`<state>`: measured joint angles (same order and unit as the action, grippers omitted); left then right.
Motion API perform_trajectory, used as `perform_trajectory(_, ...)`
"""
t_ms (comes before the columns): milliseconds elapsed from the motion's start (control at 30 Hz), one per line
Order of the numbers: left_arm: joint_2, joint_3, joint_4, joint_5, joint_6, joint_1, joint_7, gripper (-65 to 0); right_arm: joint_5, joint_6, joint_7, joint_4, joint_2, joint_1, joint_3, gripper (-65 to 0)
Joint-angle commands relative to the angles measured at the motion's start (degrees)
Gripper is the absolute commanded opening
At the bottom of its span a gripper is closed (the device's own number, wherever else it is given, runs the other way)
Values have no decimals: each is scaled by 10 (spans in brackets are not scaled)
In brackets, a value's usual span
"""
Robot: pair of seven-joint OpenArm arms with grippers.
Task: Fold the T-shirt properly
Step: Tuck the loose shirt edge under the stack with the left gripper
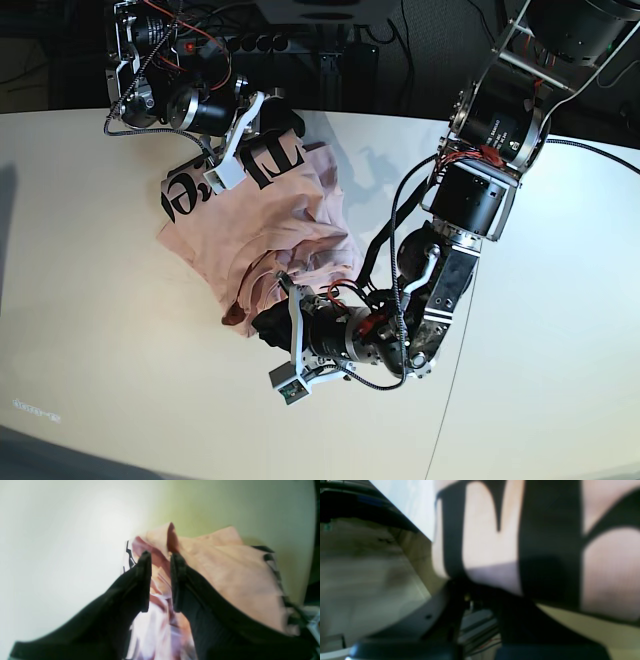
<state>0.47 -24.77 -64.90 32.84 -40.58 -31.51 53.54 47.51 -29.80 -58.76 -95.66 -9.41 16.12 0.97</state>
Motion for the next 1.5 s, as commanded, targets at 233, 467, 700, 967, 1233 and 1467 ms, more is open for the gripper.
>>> perform_trajectory(233,-33,107,-108,191,6,0,145,-487,12,-41,4,-116,-50,-5,2,-650)
perform_trajectory(467,-88,117,-112,197,6,72,136,-487,-2,-41,5,-149,-144,-5,46,-650)
perform_trajectory(700,-107,132,-112,197,6,142,123,-487,-30,-40,32,-130,-215,-34,140,-650)
perform_trajectory(967,-106,191,-112,195,6,184,107,-487,-54,-40,66,0,-232,-137,116,-650)
perform_trajectory(1233,-106,195,-112,181,6,195,90,-487,-82,-40,82,151,-231,-279,17,-650)
perform_trajectory(1467,-107,195,-111,116,6,195,40,-487,-83,-40,81,201,-231,-318,-50,-650)
